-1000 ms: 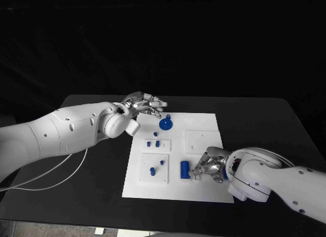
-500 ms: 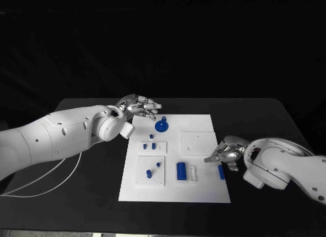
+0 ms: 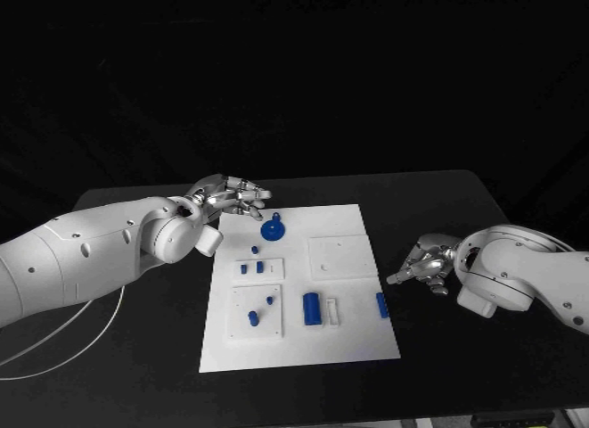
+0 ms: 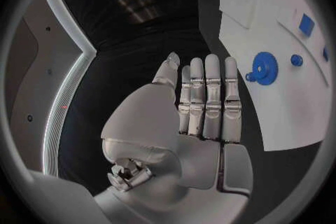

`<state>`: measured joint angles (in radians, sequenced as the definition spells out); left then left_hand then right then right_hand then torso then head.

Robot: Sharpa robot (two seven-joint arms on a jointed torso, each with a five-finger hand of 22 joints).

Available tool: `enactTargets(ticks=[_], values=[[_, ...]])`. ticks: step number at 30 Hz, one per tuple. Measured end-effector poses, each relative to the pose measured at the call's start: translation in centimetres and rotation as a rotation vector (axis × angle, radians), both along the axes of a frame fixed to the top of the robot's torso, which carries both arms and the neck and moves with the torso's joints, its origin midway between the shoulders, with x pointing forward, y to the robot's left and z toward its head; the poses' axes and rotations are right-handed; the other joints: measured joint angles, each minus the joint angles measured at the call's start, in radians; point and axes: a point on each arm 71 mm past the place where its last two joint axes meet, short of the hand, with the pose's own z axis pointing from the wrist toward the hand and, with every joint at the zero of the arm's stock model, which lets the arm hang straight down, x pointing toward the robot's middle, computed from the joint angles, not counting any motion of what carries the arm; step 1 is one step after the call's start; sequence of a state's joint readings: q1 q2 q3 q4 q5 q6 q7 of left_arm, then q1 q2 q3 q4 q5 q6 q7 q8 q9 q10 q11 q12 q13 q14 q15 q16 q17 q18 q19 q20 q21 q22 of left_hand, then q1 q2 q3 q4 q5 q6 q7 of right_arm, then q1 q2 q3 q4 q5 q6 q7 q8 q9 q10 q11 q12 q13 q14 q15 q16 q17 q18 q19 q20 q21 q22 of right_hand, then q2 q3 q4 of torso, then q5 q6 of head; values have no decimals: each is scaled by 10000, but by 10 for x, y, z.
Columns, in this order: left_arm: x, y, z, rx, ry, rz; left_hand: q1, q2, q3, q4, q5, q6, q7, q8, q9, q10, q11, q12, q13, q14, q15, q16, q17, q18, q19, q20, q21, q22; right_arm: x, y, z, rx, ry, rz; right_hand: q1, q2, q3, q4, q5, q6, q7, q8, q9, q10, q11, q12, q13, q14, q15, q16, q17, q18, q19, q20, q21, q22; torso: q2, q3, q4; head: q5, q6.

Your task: Assemble the parts on the task board

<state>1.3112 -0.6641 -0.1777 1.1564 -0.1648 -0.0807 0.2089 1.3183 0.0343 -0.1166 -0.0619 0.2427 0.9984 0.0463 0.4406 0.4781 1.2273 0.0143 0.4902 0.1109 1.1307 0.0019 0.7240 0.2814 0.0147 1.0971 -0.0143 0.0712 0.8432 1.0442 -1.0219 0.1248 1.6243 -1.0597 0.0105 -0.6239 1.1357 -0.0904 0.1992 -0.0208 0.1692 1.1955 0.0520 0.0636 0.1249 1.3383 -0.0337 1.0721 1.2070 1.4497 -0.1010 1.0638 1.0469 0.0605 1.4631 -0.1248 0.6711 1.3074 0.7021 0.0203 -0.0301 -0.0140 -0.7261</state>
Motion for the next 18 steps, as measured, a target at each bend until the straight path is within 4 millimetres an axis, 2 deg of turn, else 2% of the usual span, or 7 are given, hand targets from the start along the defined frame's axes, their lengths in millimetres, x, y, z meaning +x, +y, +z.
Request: enactTargets(ticks=[6,9,10,11,14,16,18], values=[[-1,0,-1,-1,24,-40,0,0,-27,27,-26,0,0,0,17,0,0,0,0,0,0,0,-5,0,0,0,0,0,-7,4,-13,-268,398,198,-86,-87,136,79,-223,0,0,0,-219,0,0,0,0,36,36,0,26,1,37,37,1,0,-6,-3,-2,-97,2],[-1,0,-1,-7,32,-65,0,0,-27,27,-60,0,0,0,27,0,0,0,1,0,0,0,-9,0,0,0,0,0,-12,9,-20,-350,536,326,-200,-429,220,726,-648,-56,56,0,-267,-1,0,0,1,36,36,0,37,1,37,37,1,0,-6,-7,6,-123,3],[-1,0,-1,-6,37,-69,0,0,-27,27,-60,0,0,0,31,0,0,0,0,0,0,0,-9,0,0,0,0,0,-14,12,-22,-369,572,393,-235,-607,271,1150,-968,-63,63,0,-267,-1,0,5,3,36,36,0,40,2,37,37,37,-1,-6,-7,11,-125,3],[-2,1,-1,-5,40,-69,0,0,-27,27,-60,0,0,0,30,0,0,0,1,0,0,0,-9,0,0,0,0,0,-16,14,-24,-378,587,437,-300,-682,267,1397,-1086,-65,65,0,-267,0,0,44,10,36,36,0,58,2,37,36,61,-1,-6,-12,11,-128,4],[-2,2,-1,0,47,-61,0,0,-27,27,-60,0,0,0,30,0,0,0,1,0,0,0,-9,0,0,0,0,0,-19,20,-26,-390,550,537,-243,-970,230,2065,-1180,-65,66,2,-277,0,0,70,50,36,36,0,103,1,37,36,104,-1,-6,-19,19,-132,0],[-2,2,-1,2,49,-58,0,0,-27,27,-60,0,0,0,30,0,0,0,1,0,0,0,-8,0,0,0,0,0,-20,23,-27,-396,494,566,-240,-973,100,2273,-1188,-65,65,3,-295,0,0,70,67,36,36,0,123,1,37,37,117,-1,-5,-19,24,-132,-13],[-2,3,-2,7,54,-55,0,0,-27,27,-60,0,0,0,30,0,0,0,1,0,0,0,-9,-1,0,0,0,0,-20,26,-27,-410,433,590,-98,-1116,-97,2553,-1188,-65,65,23,-327,0,0,69,96,36,36,0,154,1,37,36,119,0,-3,-20,30,-130,-33]])
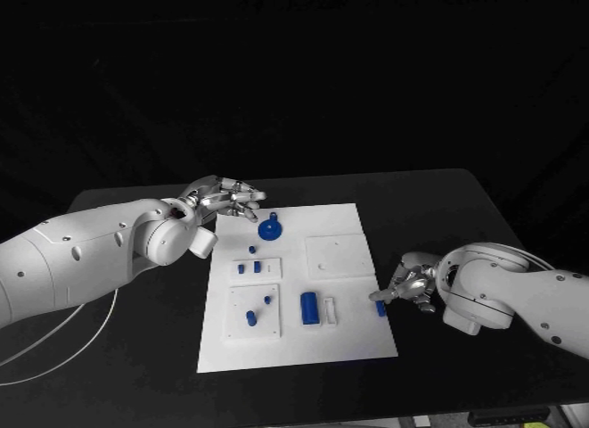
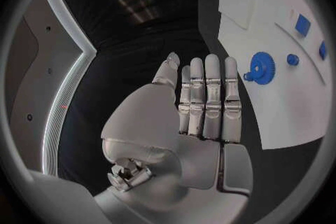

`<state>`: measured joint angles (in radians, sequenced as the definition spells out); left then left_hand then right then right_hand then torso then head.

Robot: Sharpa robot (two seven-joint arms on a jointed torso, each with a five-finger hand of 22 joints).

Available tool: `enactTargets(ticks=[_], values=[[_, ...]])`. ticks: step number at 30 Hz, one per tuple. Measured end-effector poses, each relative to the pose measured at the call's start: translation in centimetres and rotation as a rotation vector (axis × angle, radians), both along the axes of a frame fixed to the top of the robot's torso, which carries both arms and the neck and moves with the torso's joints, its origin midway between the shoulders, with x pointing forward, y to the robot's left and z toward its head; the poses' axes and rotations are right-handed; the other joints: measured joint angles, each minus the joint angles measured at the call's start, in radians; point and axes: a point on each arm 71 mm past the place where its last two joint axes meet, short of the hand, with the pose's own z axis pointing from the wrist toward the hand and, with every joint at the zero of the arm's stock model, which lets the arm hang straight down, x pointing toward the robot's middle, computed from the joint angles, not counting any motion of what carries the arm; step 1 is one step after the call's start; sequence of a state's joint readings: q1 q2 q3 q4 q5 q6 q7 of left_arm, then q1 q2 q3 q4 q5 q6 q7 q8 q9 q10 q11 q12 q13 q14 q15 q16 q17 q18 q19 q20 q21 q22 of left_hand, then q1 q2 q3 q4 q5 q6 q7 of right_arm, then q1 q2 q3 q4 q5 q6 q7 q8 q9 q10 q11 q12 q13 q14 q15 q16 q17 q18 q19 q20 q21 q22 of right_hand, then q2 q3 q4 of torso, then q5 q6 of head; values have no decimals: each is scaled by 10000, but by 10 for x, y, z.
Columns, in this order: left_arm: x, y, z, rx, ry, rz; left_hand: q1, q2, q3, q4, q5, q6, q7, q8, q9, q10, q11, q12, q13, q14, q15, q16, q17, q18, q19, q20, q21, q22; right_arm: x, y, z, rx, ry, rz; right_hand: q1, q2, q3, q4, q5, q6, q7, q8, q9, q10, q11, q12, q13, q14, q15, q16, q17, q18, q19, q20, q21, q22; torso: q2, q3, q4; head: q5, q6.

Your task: Assemble the parts on the task board

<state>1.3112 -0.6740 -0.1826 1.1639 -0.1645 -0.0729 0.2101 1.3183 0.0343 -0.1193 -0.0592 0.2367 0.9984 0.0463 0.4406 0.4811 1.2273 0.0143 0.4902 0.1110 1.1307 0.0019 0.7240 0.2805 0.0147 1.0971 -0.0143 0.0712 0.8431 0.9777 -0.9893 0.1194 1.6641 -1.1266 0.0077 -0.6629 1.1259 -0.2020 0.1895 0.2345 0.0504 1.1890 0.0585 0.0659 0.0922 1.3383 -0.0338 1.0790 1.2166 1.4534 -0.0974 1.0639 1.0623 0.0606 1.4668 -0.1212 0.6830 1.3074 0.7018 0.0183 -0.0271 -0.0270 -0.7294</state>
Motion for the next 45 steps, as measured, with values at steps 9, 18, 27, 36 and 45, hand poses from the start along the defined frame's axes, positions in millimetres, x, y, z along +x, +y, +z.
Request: enactTargets(ticks=[9,18,27,36,45], values=[[0,1,-1,11,18,-8,0,0,-27,27,-56,0,0,0,9,0,0,0,0,0,0,0,1,0,0,0,0,0,1,4,-3,-186,-177,82,245,4,-366,113,0,48,-35,59,-1,2,0,0,13,2,-1,0,15,0,0,0,0,0,0,-18,13,57,-37],[-1,1,-1,1,56,-27,0,0,-27,27,-56,0,0,0,8,0,0,0,1,0,0,0,1,1,0,0,0,0,2,7,-4,-468,-362,222,945,294,786,-1424,0,198,-77,57,7,39,-37,0,52,1,-1,0,33,0,0,0,0,0,-4,-17,5,85,-45],[-1,3,-2,10,108,-34,0,0,-26,26,-55,0,0,0,8,0,0,0,1,0,0,0,-12,0,0,0,0,-22,2,10,-5,-703,-583,393,940,585,1442,-2906,-1,449,-145,57,8,39,-38,0,58,1,-1,0,32,1,0,-1,0,-1,-4,-6,-4,92,-69],[-1,4,-2,24,151,-41,0,0,-26,26,-56,0,0,0,7,0,0,0,1,0,0,0,-12,1,0,0,0,-21,2,9,-6,-701,-692,364,449,1074,2204,-3472,-50,785,-347,-31,12,199,-162,-1,83,39,-39,0,2,1,0,0,56,-1,-2,-2,-8,73,-57],[-1,5,-2,38,177,-36,0,0,-26,26,-55,0,0,0,6,0,0,0,1,0,0,0,-12,1,0,0,0,-29,1,-6,-5,-445,-620,-124,-20,1545,2105,-3791,151,853,-347,-53,128,252,-215,47,63,44,-44,0,-92,1,0,-1,97,-1,-2,-4,-8,100,-24]])
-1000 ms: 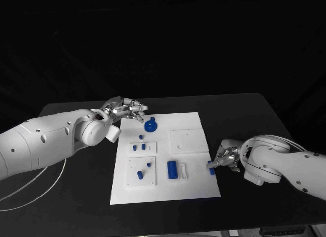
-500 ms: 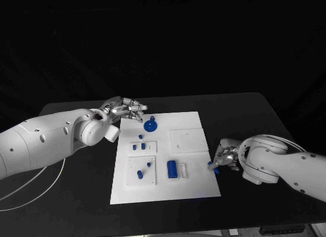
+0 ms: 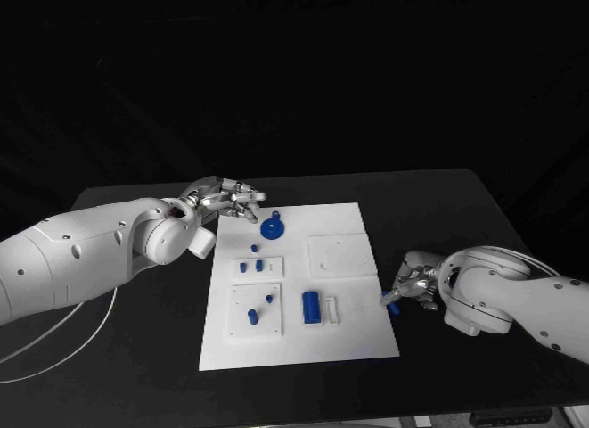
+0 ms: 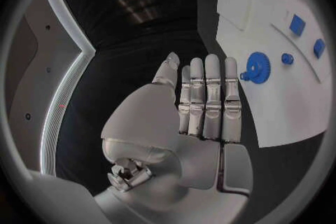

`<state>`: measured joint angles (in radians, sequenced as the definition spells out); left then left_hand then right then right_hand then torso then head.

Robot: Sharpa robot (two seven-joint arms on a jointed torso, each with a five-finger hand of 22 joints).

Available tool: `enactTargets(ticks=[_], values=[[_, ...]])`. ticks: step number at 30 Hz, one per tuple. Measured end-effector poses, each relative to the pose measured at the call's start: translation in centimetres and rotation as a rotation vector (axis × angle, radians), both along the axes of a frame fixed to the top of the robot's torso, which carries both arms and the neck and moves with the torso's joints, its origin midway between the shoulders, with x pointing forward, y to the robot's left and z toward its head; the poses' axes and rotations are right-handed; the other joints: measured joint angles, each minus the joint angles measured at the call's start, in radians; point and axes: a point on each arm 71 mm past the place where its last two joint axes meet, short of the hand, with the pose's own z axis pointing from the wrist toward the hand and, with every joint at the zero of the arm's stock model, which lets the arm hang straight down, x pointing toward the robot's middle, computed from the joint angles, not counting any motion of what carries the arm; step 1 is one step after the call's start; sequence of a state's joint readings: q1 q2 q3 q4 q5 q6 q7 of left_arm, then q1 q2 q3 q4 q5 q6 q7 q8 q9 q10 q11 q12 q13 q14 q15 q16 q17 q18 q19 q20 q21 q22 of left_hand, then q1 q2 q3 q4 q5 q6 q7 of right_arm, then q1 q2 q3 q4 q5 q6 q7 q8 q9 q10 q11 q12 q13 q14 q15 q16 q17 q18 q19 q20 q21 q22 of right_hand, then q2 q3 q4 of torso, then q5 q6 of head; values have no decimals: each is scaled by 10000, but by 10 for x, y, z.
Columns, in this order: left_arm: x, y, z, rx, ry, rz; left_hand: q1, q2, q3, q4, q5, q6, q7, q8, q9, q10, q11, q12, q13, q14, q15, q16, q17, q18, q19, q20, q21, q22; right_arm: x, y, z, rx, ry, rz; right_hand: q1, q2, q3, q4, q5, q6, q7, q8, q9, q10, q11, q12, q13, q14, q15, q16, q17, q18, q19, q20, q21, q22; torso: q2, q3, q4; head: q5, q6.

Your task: Assemble the parts on the task board

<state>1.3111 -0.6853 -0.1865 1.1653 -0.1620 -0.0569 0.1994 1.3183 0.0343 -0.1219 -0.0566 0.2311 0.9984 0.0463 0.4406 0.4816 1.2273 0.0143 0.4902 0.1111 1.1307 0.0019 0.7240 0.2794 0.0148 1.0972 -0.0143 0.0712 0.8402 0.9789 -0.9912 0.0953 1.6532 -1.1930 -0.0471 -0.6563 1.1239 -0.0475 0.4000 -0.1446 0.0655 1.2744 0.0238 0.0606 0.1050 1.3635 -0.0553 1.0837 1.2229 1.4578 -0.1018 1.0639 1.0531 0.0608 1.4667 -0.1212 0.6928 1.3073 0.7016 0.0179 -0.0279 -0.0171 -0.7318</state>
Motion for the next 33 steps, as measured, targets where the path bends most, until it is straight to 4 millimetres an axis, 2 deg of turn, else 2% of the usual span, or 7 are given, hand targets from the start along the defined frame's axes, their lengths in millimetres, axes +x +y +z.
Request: enactTargets(ticks=[3,9,22,29,33], values=[[0,0,0,5,4,6,0,0,-18,18,0,0,0,0,0,0,0,0,0,0,0,0,0,-1,0,0,0,0,-1,-4,2,67,24,-101,-83,84,173,-173,82,-3,-2,-38,-26,-7,3,0,-25,0,0,0,-29,-1,0,0,0,0,0,-2,0,14,3],[0,1,0,15,13,13,-46,46,-39,38,0,0,0,0,-1,0,0,0,0,0,0,0,1,0,0,0,0,1,-6,0,11,296,-9,-2,-93,96,185,-185,160,11,-17,3,-29,-19,15,0,-83,0,0,0,-68,-1,0,0,0,0,-7,-12,-6,34,18],[0,1,0,18,26,7,-46,46,-38,38,0,0,0,0,-2,0,0,0,0,0,0,0,1,-1,0,0,0,2,-16,37,28,1239,-256,564,-199,201,88,-256,159,12,-17,3,-19,-19,15,-43,-117,0,0,0,-194,-1,0,0,0,0,-1,-12,6,97,-6],[0,0,0,11,33,-20,-46,46,-27,96,0,0,0,0,-2,0,0,41,0,0,0,0,-8,0,0,0,0,-18,-16,64,28,1857,-256,722,-199,201,42,-211,159,12,-17,1,-22,-18,15,-43,-117,0,0,0,-227,-1,0,0,0,0,-1,-9,1,161,-12],[0,-1,0,5,40,-41,-46,46,-27,96,0,0,0,0,-2,0,0,41,0,0,0,0,-8,0,0,0,0,-18,-14,73,23,2010,-163,691,-199,201,-1,-169,159,11,-16,0,-45,-18,15,-43,-131,0,0,-37,-239,-1,0,0,0,0,0,-3,6,176,-11]])
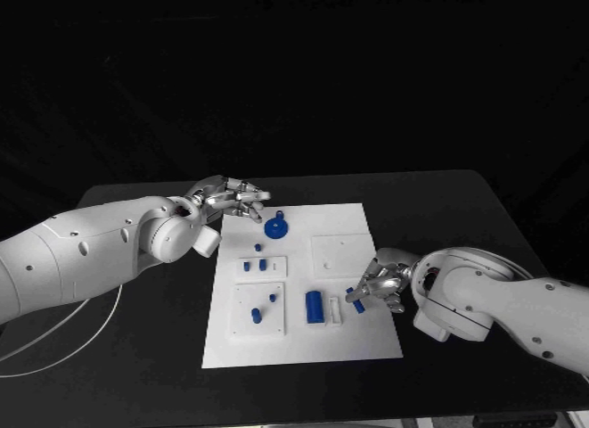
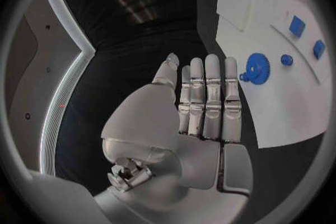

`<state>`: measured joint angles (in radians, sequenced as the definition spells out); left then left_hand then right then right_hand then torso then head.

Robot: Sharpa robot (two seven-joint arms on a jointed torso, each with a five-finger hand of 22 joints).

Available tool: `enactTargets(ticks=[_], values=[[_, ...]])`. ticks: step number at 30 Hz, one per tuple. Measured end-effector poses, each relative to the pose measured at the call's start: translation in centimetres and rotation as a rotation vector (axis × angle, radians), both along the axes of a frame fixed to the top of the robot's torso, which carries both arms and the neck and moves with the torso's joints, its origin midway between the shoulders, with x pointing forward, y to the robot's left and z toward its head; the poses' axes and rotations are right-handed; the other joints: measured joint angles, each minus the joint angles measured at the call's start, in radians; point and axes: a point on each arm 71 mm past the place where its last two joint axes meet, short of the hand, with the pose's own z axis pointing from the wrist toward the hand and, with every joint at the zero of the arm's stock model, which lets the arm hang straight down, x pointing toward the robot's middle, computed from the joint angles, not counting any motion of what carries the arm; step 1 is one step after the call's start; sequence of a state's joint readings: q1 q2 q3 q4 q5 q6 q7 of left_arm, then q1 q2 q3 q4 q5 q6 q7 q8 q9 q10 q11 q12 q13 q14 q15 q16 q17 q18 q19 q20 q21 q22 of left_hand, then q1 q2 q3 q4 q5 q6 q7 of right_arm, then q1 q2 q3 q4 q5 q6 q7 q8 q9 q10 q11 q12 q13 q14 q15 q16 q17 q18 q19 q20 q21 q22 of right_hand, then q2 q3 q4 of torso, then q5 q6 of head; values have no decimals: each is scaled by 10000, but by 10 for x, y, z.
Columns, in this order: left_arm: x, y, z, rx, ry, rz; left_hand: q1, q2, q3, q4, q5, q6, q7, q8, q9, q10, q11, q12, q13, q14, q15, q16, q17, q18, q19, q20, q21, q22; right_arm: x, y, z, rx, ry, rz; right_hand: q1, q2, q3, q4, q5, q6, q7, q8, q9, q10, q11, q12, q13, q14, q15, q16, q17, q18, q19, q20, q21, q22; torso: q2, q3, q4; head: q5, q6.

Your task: Assemble the parts on the task board

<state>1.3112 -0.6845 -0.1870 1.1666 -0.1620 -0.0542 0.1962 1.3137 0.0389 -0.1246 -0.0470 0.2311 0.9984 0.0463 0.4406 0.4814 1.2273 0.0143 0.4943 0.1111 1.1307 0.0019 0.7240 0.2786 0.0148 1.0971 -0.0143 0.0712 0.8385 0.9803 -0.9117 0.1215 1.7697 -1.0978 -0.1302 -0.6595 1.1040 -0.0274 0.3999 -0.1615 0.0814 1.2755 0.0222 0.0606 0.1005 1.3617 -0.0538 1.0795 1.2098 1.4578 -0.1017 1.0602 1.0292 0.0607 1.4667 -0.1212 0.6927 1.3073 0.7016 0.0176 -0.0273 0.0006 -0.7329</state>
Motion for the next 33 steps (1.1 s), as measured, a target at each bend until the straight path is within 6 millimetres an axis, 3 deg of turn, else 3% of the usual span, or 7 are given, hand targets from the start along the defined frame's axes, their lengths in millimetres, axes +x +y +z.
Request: enactTargets(ticks=[13,33], values=[[0,-1,0,3,16,-47,0,0,0,0,0,0,0,0,0,0,0,0,0,0,0,0,1,0,0,0,0,-8,-1,16,-21,-50,417,-51,-16,15,-86,31,-1,-5,6,-7,-50,1,-1,-45,-15,0,0,0,-40,-1,0,0,-40,0,5,1,0,57,-40],[-1,-2,0,1,73,-145,1,-1,4,14,0,0,0,0,-1,-36,36,-3,0,0,0,0,2,0,0,0,0,-8,0,26,-29,-246,412,-78,-91,7,-179,122,-49,-12,13,82,-45,21,-18,-45,-22,1,0,0,-61,0,0,0,-85,0,3,-9,5,156,-33]])
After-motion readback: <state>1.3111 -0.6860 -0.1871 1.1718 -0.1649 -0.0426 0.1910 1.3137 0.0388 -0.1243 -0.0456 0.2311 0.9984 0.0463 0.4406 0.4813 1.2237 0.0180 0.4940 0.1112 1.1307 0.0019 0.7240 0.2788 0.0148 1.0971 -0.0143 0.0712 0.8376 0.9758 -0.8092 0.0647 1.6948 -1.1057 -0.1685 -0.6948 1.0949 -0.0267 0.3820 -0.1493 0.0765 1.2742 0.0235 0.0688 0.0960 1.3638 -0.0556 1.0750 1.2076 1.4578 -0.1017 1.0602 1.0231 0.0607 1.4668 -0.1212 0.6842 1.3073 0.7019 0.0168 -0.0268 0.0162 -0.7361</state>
